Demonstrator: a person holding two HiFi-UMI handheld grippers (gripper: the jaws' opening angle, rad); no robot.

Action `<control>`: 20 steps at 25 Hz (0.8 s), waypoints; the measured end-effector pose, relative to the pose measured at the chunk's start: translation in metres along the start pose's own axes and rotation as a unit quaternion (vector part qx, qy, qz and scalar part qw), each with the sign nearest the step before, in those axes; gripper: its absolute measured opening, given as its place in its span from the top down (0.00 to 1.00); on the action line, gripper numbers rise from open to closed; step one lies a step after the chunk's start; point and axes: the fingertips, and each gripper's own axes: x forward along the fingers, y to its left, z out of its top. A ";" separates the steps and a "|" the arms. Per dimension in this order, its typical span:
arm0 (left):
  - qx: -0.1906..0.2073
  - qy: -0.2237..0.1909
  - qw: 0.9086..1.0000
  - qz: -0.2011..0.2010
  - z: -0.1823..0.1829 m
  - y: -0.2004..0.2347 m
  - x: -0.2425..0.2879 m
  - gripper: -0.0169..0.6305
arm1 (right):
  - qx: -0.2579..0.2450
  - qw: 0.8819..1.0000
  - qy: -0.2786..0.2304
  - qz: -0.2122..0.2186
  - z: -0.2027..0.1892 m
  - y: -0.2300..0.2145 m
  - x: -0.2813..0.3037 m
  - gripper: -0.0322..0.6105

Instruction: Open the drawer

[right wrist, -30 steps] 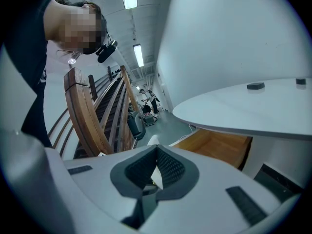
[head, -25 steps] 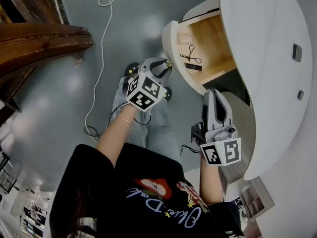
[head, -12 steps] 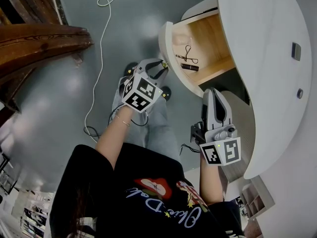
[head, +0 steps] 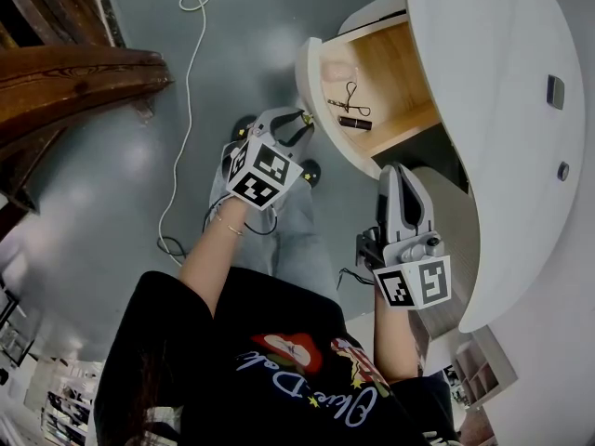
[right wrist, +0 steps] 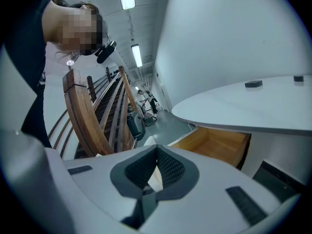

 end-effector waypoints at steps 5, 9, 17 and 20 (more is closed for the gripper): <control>0.000 -0.009 1.000 -0.015 -0.001 0.000 -0.001 0.82 | 0.001 1.000 -0.001 -0.001 0.000 0.000 -0.001 0.95; -0.009 -0.013 1.000 -0.020 -0.002 0.001 -0.004 0.79 | 0.001 1.000 -0.003 -0.001 0.002 -0.001 -0.001 0.95; -0.037 -0.029 0.999 0.009 -0.004 0.015 -0.033 0.79 | -0.011 1.000 -0.010 -0.003 0.009 0.003 0.000 0.95; -0.042 -0.048 0.997 0.034 0.005 0.027 -0.052 0.90 | -0.013 1.000 -0.016 -0.005 0.015 0.005 -0.001 0.95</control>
